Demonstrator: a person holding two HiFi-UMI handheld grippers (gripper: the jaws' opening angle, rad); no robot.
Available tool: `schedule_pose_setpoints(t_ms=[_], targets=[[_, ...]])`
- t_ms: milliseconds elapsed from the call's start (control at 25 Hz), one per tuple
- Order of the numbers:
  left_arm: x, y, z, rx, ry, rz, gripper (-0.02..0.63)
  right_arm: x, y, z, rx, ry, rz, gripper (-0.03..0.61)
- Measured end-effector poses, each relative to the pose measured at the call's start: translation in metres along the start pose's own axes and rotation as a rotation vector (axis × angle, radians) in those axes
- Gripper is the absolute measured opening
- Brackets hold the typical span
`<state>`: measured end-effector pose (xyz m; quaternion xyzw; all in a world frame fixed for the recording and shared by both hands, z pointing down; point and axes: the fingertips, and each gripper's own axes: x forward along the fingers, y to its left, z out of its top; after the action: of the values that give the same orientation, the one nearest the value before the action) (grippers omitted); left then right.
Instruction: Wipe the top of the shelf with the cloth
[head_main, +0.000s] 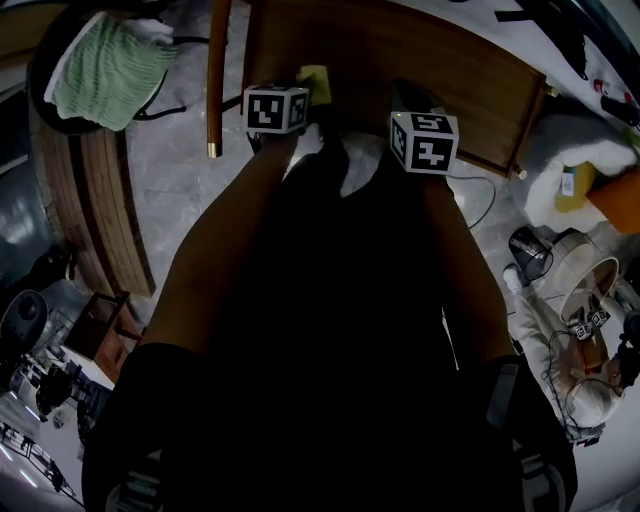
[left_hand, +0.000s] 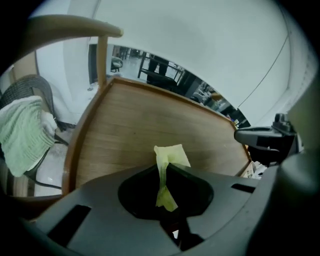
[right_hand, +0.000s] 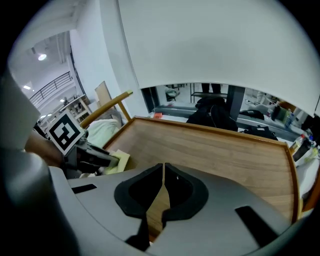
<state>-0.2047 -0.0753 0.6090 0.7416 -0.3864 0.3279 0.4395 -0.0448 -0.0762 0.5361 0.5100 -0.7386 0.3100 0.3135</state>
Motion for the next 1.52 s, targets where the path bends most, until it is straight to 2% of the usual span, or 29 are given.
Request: schedule_pose_setpoints(t_ms=[200, 520, 720, 920, 1000, 1080, 1360, 1520], targets=[[-0.017, 0.028, -0.003, 0.013, -0.006, 0.063, 0.028, 0.0, 0.008, -0.001, -0.004, 0.0, 0.004, 0.026], [-0.028, 0.055, -0.006, -0.147, -0.069, 0.172, 0.028, -0.01, -0.014, -0.004, 0.005, -0.007, -0.002, 0.026], [-0.041, 0.077, -0.008, -0.229, -0.117, 0.283, 0.028, -0.031, -0.05, -0.018, 0.056, -0.006, -0.053, 0.026], [-0.042, 0.072, -0.004, -0.236, -0.128, 0.358, 0.028, -0.06, -0.103, -0.043, 0.106, -0.001, -0.1, 0.025], [-0.035, 0.05, 0.005, -0.208, -0.134, 0.325, 0.028, -0.074, -0.129, -0.051, 0.138, -0.008, -0.129, 0.026], [-0.02, 0.007, 0.016, -0.148, -0.131, 0.252, 0.028, -0.091, -0.155, -0.06, 0.166, -0.016, -0.161, 0.026], [0.074, -0.214, 0.033, -0.017, -0.057, -0.123, 0.028, -0.131, -0.238, -0.09, 0.216, -0.024, -0.244, 0.025], [0.109, -0.313, 0.021, 0.085, 0.009, -0.235, 0.028, -0.148, -0.27, -0.105, 0.231, -0.021, -0.268, 0.026]])
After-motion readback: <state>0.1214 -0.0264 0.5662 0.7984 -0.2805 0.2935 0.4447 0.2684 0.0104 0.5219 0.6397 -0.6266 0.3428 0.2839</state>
